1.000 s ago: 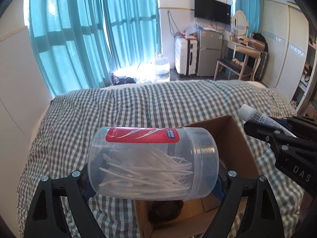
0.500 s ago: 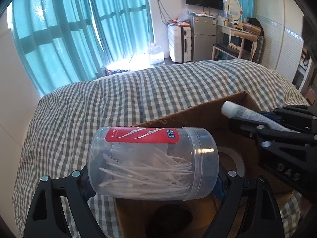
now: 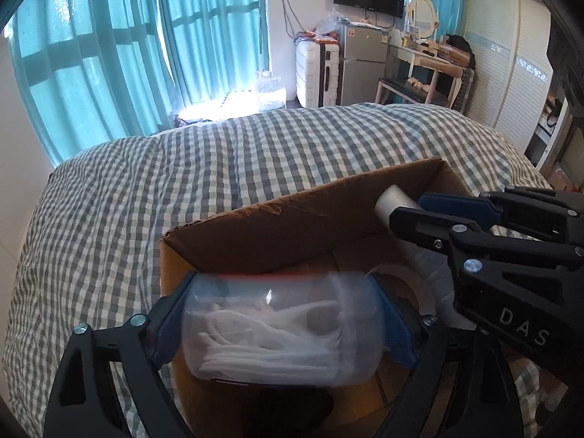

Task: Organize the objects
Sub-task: 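Carry the jar and tube over the box and release both inside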

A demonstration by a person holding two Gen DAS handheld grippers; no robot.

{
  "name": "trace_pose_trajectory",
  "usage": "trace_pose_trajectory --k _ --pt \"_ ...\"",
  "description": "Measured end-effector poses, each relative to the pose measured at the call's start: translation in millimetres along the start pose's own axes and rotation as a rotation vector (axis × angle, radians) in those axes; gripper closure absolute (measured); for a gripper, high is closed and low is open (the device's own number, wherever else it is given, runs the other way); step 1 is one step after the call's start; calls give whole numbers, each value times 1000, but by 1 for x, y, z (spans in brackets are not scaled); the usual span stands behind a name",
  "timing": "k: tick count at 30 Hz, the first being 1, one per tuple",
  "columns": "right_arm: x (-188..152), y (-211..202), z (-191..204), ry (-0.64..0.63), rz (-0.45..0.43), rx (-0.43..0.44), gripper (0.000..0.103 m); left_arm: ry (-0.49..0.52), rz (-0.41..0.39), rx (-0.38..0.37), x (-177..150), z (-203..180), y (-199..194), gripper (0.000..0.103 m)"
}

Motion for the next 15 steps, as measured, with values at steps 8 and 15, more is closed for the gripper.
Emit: trace_pose_trajectory --k 8,15 --pt "13 -38 6 24 -66 1 45 54 -40 31 10 -8 -41 4" --pt "21 -124 16 16 -174 -20 30 2 -107 54 20 2 -119 2"
Point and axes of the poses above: each gripper's, at about its wrist camera, not at the fingertips, and y roughly the way its jaws point, z to its left, x to its top, the point moved 4 cm from there along y, roughly the way its jaws point, and after that the axes turned 15 degrees about y, right-handed, at the moved point
